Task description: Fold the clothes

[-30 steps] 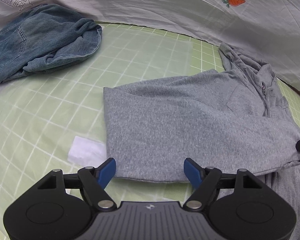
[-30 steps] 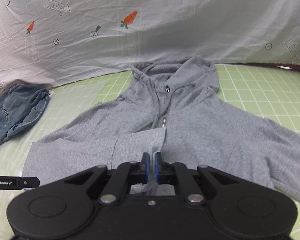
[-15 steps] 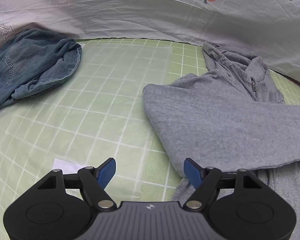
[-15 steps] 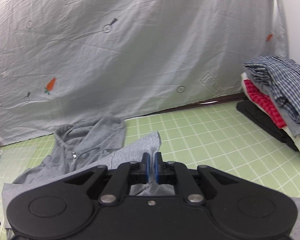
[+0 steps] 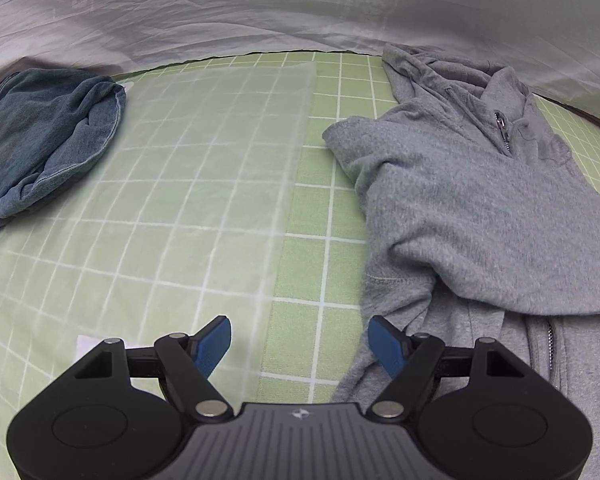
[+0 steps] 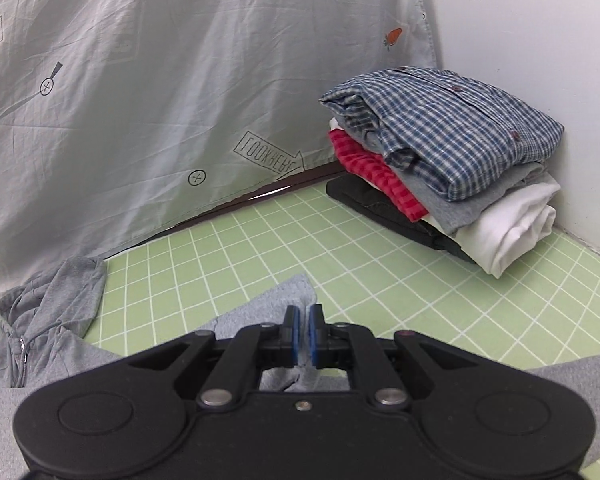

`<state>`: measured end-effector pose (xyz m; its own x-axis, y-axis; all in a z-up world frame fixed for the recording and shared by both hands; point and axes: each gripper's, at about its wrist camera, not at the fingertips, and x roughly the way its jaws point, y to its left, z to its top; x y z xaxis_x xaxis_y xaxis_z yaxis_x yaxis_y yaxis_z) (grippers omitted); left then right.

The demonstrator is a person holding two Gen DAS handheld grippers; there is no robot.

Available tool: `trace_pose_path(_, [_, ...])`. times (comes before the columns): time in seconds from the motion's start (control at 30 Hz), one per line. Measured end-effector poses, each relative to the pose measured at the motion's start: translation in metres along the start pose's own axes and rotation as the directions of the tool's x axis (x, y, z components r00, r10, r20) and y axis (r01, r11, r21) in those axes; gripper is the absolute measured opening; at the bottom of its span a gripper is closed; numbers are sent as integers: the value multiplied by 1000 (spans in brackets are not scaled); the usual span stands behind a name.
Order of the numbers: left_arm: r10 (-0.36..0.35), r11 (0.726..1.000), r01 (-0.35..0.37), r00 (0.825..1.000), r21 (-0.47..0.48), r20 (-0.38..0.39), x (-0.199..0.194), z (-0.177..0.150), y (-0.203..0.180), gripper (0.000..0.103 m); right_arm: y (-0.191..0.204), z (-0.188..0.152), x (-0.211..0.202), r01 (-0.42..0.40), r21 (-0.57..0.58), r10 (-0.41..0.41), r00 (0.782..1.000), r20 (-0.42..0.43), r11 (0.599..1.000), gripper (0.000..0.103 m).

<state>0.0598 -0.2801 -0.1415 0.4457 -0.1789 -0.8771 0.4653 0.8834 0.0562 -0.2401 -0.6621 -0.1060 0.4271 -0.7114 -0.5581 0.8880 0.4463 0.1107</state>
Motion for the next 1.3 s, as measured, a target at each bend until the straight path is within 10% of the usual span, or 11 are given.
trace_pose_path(0.5, [-50, 997, 50, 999, -66, -6, 0, 7, 13, 82, -39, -22, 24, 141, 51, -133, 982, -133, 989, 9])
trace_pose_path(0.6, [-105, 988, 106, 994, -116, 16, -2, 17, 17, 82, -42, -34, 20, 125, 103, -108, 982, -155, 987, 39])
trace_pose_path(1.1, [-274, 938, 276, 961, -208, 41, 47, 98, 1, 80, -46, -55, 30, 169, 159, -129, 963, -238, 973, 65])
trace_pose_path(1.3, [-297, 937, 300, 954, -178, 45, 65, 111, -12, 51, -44, -56, 35, 178, 136, -140, 958, -251, 975, 68])
